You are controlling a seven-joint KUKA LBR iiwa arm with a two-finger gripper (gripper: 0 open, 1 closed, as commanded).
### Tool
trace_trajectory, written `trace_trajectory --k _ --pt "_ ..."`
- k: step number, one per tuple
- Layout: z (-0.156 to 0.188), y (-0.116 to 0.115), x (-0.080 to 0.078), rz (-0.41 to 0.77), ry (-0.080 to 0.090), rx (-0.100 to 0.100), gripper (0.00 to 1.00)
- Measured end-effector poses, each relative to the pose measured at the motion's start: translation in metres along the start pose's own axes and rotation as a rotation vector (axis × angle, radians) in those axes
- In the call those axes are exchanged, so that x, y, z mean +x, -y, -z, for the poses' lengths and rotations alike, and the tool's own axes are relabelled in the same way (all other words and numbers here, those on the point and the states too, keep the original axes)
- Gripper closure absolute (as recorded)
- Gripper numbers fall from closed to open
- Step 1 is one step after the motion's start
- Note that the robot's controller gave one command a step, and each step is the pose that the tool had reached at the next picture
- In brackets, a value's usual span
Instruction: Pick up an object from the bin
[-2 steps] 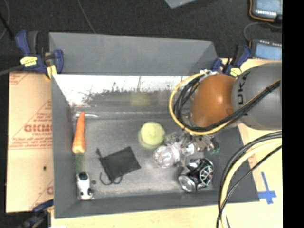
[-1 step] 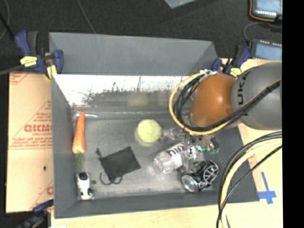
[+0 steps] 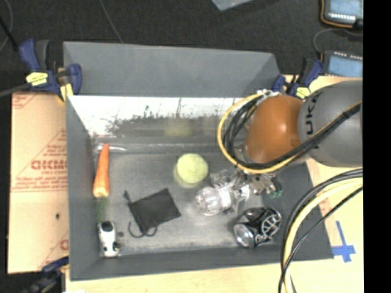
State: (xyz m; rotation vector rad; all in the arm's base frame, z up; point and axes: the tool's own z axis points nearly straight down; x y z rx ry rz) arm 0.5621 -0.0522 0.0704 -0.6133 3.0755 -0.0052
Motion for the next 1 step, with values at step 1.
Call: trace_trajectory --k 1 --pt "0.0000 0.0000 0.0000 0.000 0.000 0.000 1.00"
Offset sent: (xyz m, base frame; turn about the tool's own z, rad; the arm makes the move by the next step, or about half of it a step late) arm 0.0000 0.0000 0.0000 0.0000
